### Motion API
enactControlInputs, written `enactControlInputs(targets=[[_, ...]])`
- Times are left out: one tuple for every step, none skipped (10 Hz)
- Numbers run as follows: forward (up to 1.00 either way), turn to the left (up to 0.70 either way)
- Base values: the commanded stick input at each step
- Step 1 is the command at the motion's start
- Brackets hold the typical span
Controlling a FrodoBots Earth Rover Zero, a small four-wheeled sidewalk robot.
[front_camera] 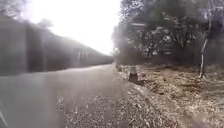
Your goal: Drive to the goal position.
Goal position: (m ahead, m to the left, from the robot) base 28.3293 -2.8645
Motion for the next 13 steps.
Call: enactControlInputs(targets=[[1.0, 0.0], [1.0, 0.0], [1.0, 0.0], [1.0, 0.0], [1.0, 0.0], [1.0, 0.0], [1.0, 0.0], [1.0, 0.0], [1.0, 0.0], [1.0, 0.0], [1.0, 0.0], [1.0, 0.0], [1.0, 0.0]])
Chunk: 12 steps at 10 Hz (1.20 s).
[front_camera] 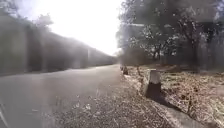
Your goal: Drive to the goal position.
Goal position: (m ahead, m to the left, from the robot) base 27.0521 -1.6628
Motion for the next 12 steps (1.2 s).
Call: enactControlInputs(targets=[[1.0, 0.02], [1.0, 0.13], [1.0, 0.24], [1.0, 0.18], [1.0, 0.06], [1.0, 0.0], [1.0, 0.0], [1.0, 0.01], [1.0, 0.11], [1.0, 0.22], [1.0, 0.0], [1.0, 0.0]])
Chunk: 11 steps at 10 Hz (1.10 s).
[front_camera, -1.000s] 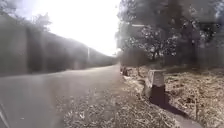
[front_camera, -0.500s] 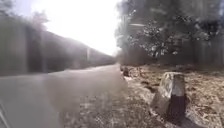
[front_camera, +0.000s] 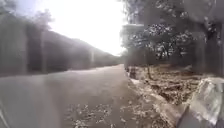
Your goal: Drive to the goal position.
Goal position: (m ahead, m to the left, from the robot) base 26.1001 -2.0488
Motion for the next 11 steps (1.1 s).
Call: enactControlInputs(targets=[[1.0, 0.0], [1.0, 0.0], [1.0, 0.0], [1.0, 0.0], [1.0, 0.0], [1.0, 0.0], [1.0, 0.0], [1.0, 0.0], [1.0, 0.0], [1.0, 0.0], [1.0, 0.0]])
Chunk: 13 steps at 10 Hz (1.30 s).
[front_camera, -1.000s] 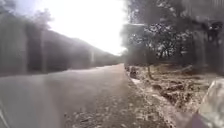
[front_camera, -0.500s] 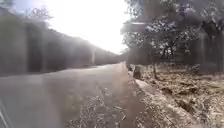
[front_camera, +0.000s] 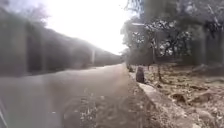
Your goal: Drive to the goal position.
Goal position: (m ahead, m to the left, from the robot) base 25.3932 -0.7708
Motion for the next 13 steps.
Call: enactControlInputs(targets=[[1.0, 0.0], [1.0, 0.0], [1.0, 0.0], [1.0, 0.0], [1.0, 0.0], [1.0, 0.0], [1.0, 0.0], [1.0, 0.17], [1.0, 0.06], [1.0, 0.0], [1.0, 0.0], [1.0, 0.01], [1.0, 0.12]])
